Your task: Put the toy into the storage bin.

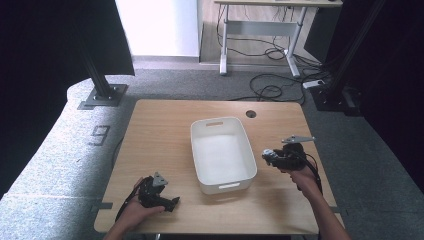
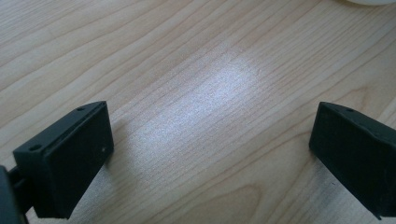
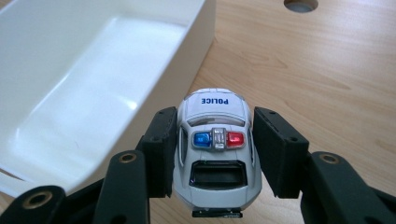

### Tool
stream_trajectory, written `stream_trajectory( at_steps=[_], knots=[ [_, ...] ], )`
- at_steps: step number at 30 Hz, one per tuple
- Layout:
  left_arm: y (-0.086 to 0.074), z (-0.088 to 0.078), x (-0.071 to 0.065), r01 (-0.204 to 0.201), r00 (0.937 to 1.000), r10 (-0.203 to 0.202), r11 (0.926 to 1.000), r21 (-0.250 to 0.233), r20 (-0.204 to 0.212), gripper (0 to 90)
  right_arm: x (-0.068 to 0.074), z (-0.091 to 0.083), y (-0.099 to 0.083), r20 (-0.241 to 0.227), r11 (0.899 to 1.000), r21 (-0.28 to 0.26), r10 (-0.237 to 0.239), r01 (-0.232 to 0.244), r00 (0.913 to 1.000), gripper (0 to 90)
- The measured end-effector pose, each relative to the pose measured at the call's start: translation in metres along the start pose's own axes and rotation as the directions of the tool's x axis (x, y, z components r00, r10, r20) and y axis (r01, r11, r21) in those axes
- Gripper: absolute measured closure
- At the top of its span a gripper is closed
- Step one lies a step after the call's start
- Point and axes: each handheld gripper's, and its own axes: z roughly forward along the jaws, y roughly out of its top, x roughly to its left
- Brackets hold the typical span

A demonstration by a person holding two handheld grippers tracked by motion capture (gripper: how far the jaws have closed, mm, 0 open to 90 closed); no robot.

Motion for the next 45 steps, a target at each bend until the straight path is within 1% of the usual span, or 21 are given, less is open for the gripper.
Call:
stream_trajectory(
  at_steps=[3, 5, 6, 12, 16, 17, 18, 26, 37, 39, 40, 41, 42, 45],
  knots=[
    [0.0, 0.0, 0.0, -0.001, 1.0, 0.001, 1.0, 0.001, 0.0, 0.0, 0.003, -0.002, 0.006, 0.003, 1.0, -0.007, -0.007, 0.007, 1.0, 51.3],
    [0.0, 0.0, 0.0, 0.0, 1.0, 0.0, 1.0, 0.0, 0.0, 0.0, 0.008, -0.005, 0.015, 0.004, 1.0, -0.014, -0.018, 0.018, 0.9998, 51.4],
    [0.0, 0.0, 0.0, 0.001, 1.0, -0.001, 1.0, 0.001, 0.001, 0.0, 0.008, -0.005, 0.015, 0.004, 1.0, -0.014, -0.018, 0.018, 0.9998, 51.4],
    [0.0, 0.0, 0.0, 0.0, 1.0, 0.0, 1.0, 0.001, -0.002, 0.0, 0.02, -0.011, 0.034, 0.003, 0.999, -0.031, -0.042, 0.042, 0.9991, 51.4],
    [0.0, 0.0, 0.0, 0.001, 1.0, -0.001, 1.0, 0.002, 0.0, 0.0, 0.028, -0.011, 0.044, 0.001, 0.998, -0.034, -0.052, 0.052, 0.9986, 51.3],
    [0.0, 0.0, 0.0, 0.001, 1.0, -0.001, 1.0, 0.002, 0.0, 0.0, 0.032, -0.01, 0.048, -0.003, 0.998, -0.034, -0.06, 0.06, 0.9982, 51.3],
    [0.0, 0.0, 0.0, 0.001, 1.0, -0.001, 1.0, 0.002, 0.0, 0.0, 0.032, -0.01, 0.048, -0.003, 0.998, -0.034, -0.06, 0.06, 0.9982, 51.3],
    [0.0, 0.0, 0.0, -0.001, 1.0, 0.001, 1.0, 0.001, 0.002, 0.0, 0.049, 0.0, 0.062, -0.019, 0.996, -0.031, -0.082, 0.081, 0.9965, 51.4],
    [0.0, 0.0, -0.001, -0.001, 1.0, 0.001, 1.0, 0.0, 0.002, 0.0, 0.059, 0.016, 0.074, -0.031, 0.997, -0.012, -0.082, 0.081, 0.9962, 51.3],
    [0.0, 0.0, 0.0, -0.002, 1.0, 0.002, 1.0, 0.001, 0.003, 0.0, 0.065, 0.021, 0.079, -0.036, 0.996, -0.008, -0.086, 0.086, 0.9956, 51.4],
    [0.0, 0.0, 0.0, -0.002, 1.0, 0.002, 1.0, 0.001, 0.003, 0.0, 0.065, 0.021, 0.079, -0.036, 0.996, -0.008, -0.086, 0.086, 0.9956, 51.4],
    [0.0, 0.0, 0.0, -0.003, 1.0, 0.003, 1.0, 0.001, 0.003, 0.0, 0.07, 0.025, 0.083, -0.039, 0.996, -0.005, -0.09, 0.09, 0.9952, 51.3],
    [0.0, 0.0, 0.0, -0.003, 1.0, 0.003, 1.0, 0.001, 0.003, 0.0, 0.07, 0.025, 0.083, -0.039, 0.996, -0.005, -0.09, 0.09, 0.9952, 51.3],
    [0.0, 0.0, 0.0, -0.004, 1.0, 0.004, 1.0, 0.001, 0.004, 0.0, 0.077, 0.031, 0.088, -0.047, 0.995, 0.0, -0.098, 0.098, 0.994, 51.4]
  ],
)
